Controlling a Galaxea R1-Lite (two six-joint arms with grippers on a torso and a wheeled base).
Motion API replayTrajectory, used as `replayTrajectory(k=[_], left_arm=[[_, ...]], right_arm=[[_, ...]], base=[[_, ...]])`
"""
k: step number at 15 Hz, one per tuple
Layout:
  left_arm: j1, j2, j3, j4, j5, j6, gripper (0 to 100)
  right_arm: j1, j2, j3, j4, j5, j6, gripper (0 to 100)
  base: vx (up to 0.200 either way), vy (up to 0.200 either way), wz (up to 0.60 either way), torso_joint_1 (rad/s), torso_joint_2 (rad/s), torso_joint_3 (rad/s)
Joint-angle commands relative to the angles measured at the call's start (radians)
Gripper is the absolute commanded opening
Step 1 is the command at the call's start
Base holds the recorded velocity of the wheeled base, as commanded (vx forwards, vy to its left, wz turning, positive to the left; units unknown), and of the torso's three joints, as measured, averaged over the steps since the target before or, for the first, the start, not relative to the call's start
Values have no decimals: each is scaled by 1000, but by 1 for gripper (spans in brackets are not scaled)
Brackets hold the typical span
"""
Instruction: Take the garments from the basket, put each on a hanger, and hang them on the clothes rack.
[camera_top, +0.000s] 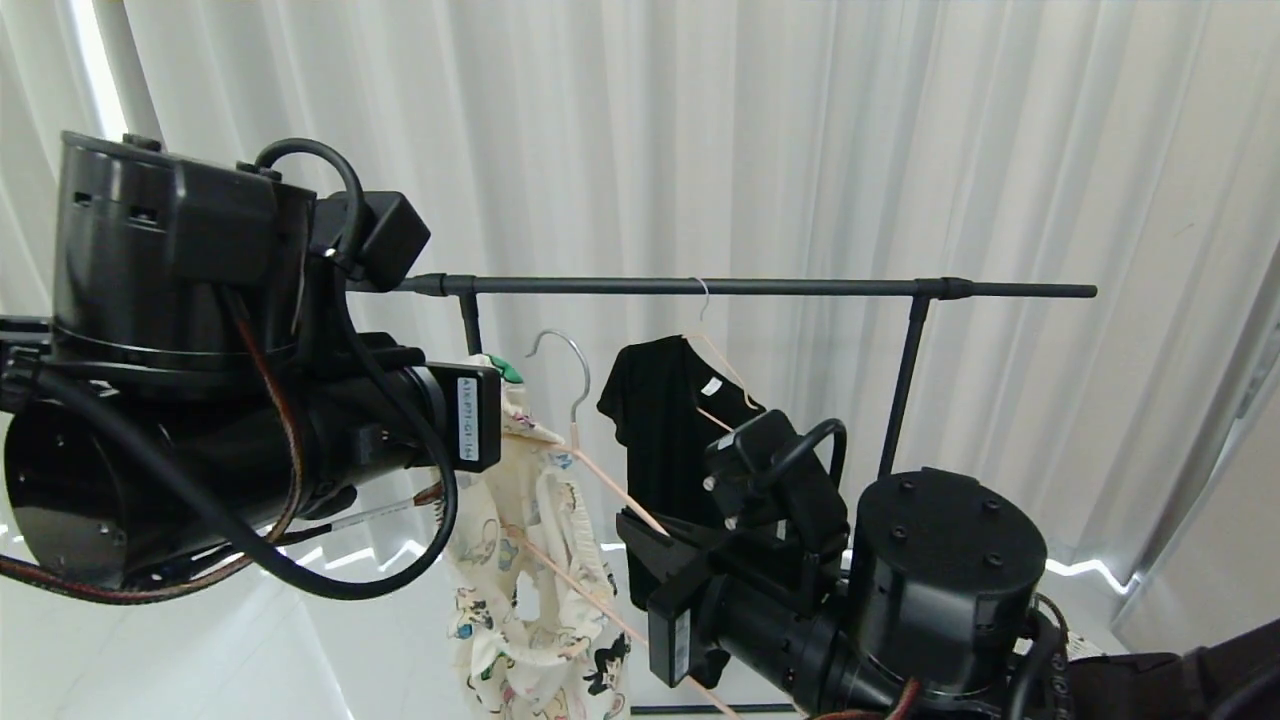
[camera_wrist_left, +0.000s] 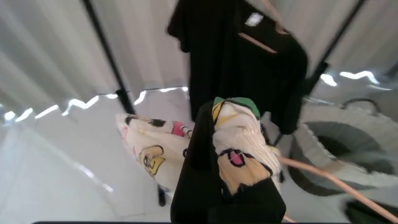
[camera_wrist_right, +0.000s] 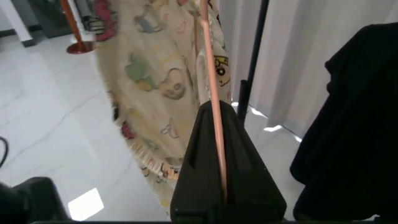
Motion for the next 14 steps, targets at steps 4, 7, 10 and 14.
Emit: replayTrajectory(k=[4,7,10,14], left_arm=[[-7,-22,21,-1,-3,0,0],[-2,6,15,-1,1,-2,0],[-2,22,13,-2,7,-2,0],[-5,22,19,-2,13,-3,100]], right_arm=[[2,25,-15,-7,-22,-43,0],[22,25,-18,-7,-35,-68,0],[22,28,-47,-7,-45,-74,0],[20,31,-58,-7,-49,-75,0]], base=[[0,0,0,0,0,0],[0,0,0,0,0,0],[0,0,0,0,0,0],[0,0,0,0,0,0]])
